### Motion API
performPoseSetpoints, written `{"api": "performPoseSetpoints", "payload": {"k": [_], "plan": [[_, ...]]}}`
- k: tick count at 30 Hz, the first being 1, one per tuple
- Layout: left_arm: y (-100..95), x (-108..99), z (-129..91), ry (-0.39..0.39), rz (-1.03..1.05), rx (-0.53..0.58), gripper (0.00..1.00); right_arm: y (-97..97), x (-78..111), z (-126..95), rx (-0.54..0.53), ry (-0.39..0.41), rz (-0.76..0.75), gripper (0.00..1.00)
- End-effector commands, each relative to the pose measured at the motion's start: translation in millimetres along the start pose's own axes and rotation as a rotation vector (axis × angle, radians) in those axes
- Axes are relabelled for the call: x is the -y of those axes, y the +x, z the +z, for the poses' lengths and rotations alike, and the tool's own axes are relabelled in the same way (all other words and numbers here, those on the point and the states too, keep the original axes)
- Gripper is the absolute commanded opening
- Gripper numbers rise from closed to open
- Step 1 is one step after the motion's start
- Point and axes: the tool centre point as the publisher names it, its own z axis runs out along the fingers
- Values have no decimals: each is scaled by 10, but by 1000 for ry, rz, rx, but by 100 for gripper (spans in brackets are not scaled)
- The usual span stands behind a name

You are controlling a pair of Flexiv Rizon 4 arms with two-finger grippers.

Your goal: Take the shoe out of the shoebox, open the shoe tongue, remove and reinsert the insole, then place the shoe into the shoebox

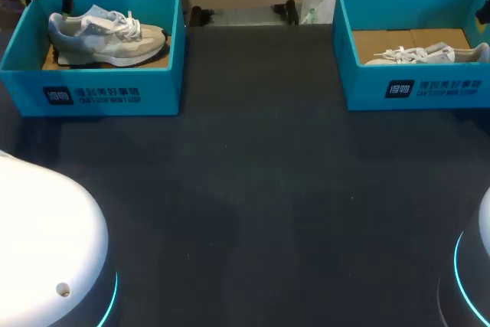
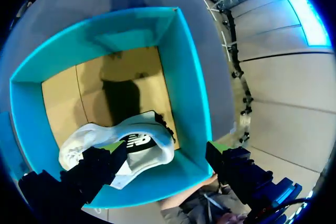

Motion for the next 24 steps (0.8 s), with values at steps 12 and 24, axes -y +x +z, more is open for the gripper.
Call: {"api": "performPoseSetpoints", "payload": {"k": [12,24], "plan": [[17,-122,172,79,-103,33,100,-5,-7,2,0,1,0,100],[10,-113,183,76,-112,27,100,-5,-7,2,0,1,0,100]]}}
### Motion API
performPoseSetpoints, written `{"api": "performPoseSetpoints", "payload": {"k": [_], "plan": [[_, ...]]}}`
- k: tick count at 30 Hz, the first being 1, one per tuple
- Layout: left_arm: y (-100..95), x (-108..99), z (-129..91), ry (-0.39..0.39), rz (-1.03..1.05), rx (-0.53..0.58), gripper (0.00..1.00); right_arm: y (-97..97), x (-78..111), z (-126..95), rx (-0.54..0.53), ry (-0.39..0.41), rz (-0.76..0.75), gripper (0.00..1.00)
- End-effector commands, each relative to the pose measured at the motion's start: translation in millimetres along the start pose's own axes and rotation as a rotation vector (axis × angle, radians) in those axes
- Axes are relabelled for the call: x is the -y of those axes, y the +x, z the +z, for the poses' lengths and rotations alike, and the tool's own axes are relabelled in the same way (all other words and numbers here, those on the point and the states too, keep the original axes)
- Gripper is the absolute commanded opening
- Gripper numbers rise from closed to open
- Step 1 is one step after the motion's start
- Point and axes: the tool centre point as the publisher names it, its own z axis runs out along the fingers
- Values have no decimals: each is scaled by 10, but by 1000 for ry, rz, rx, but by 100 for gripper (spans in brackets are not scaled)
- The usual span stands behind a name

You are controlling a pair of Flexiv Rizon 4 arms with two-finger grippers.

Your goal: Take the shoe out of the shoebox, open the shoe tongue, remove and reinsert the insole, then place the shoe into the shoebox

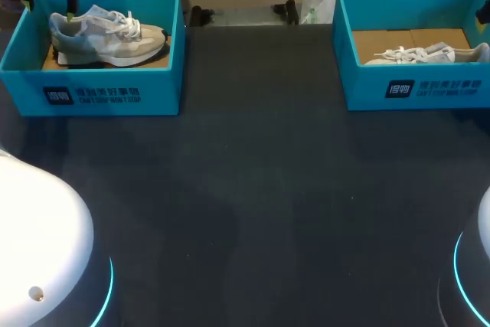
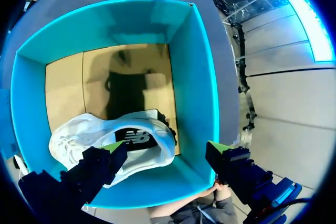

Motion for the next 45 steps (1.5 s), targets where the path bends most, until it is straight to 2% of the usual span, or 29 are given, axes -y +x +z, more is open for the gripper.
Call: {"api": "performPoseSetpoints", "payload": {"k": [1,7,12,13,15,18,20,23,24,25,29,30,32,45], "plan": [[-2,5,11,-6,7,-5,100,-4,-7,3,-1,1,0,100],[85,-61,70,-11,20,30,100,-4,-7,3,-1,1,0,100],[118,-141,172,-9,23,18,100,-4,-7,3,-1,1,0,100],[114,-144,175,-9,27,22,96,-4,-7,3,-1,1,0,100],[96,-147,180,-9,30,22,65,-4,-7,3,-1,1,0,100],[51,-147,186,-15,44,41,71,-4,-7,3,-1,1,0,100],[34,-148,189,-15,48,59,71,-4,-7,3,-1,1,0,100],[15,-156,207,-20,46,79,64,-4,-7,3,-1,1,0,100],[10,-161,218,-23,40,91,53,-4,-7,3,-1,1,0,100],[13,-166,229,-22,38,97,51,-4,-7,3,-1,1,0,100],[19,-188,305,-16,29,104,50,-4,-7,3,-1,1,0,100],[20,-190,317,-15,23,105,53,-4,-7,3,-1,1,0,100],[29,-187,337,-14,11,118,49,-4,-7,3,-1,1,0,100],[-9,-266,537,4,-48,161,46,-4,-7,3,-1,1,0,100]]}}
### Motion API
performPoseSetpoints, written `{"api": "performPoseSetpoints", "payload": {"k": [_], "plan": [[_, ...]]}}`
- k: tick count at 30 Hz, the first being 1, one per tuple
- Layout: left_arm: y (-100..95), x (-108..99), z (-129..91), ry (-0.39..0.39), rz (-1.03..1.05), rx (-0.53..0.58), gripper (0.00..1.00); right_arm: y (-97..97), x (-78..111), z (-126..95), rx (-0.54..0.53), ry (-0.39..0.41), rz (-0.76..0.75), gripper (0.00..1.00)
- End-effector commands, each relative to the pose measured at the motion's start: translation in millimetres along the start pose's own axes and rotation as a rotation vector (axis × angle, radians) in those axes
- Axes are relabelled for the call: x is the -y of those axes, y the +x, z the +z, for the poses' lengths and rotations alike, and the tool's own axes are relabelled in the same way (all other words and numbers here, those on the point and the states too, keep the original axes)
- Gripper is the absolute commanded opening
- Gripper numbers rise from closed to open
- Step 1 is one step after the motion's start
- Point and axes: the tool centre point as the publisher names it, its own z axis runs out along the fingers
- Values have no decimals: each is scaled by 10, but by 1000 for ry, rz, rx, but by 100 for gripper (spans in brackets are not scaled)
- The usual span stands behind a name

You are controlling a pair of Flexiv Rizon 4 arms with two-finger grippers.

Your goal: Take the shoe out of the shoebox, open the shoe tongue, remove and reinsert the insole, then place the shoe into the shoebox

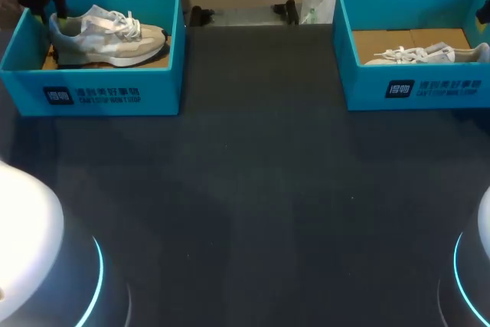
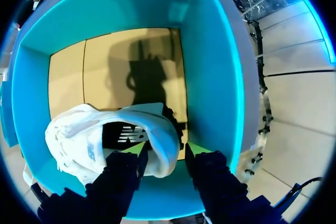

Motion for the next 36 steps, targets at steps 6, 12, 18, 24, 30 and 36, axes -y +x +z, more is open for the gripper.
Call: {"api": "performPoseSetpoints", "payload": {"k": [6,12,18,24,30,36], "plan": [[17,-156,162,22,-22,6,46,-4,-7,4,-1,1,0,100],[60,-158,182,46,-25,5,47,-4,-7,4,-1,1,0,100],[58,-131,213,47,-16,-7,49,-4,-7,4,-1,1,0,100],[63,-76,309,52,-20,-21,49,-4,-7,4,-1,1,0,100],[78,-30,393,51,-43,-12,49,-4,-7,4,-1,1,0,100],[68,-39,485,70,-53,-23,39,-4,-7,4,-1,1,0,100]]}}
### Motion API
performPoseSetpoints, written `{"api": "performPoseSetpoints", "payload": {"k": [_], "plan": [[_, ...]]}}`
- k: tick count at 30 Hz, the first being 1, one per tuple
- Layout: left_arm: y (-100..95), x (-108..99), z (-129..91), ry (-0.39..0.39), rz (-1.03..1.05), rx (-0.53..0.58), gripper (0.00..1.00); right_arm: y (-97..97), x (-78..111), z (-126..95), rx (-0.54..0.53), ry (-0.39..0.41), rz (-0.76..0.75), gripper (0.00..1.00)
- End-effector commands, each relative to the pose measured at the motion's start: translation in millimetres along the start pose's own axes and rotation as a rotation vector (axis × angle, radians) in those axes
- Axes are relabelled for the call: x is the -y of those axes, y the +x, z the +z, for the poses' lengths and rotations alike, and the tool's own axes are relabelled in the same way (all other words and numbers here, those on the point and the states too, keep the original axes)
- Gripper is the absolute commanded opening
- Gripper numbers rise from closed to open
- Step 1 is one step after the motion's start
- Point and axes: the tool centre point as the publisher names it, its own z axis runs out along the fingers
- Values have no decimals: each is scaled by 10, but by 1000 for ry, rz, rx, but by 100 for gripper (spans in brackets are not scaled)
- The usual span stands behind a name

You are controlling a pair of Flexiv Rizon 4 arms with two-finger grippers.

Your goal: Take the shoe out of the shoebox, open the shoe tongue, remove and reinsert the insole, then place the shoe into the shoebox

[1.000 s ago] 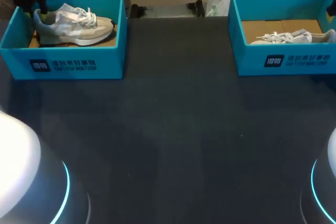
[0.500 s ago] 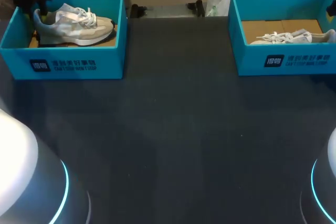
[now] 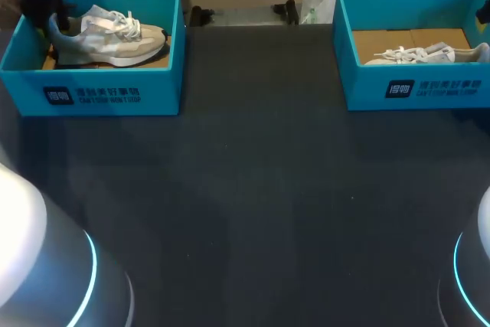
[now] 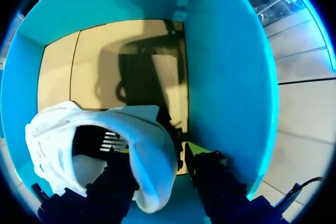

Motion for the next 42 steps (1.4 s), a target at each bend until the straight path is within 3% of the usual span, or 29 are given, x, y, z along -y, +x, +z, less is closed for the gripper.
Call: {"api": "performPoseSetpoints", "payload": {"k": [1,3,9,15,22,30,42], "plan": [[-12,-64,68,12,0,-8,34,-5,-7,4,-1,1,0,100],[-7,-65,73,17,4,-14,21,-5,-7,4,-1,1,0,100],[47,-78,69,30,11,-34,0,-5,-7,4,-1,1,0,100],[108,-41,-120,20,49,-52,0,-5,-7,4,-1,1,0,100],[188,76,-611,40,40,-75,0,-5,-7,4,-1,1,0,100],[299,177,-1126,1,22,-69,0,-5,-7,4,-1,1,0,100],[503,312,-1799,-11,85,18,0,-5,-7,4,-1,1,0,100]]}}
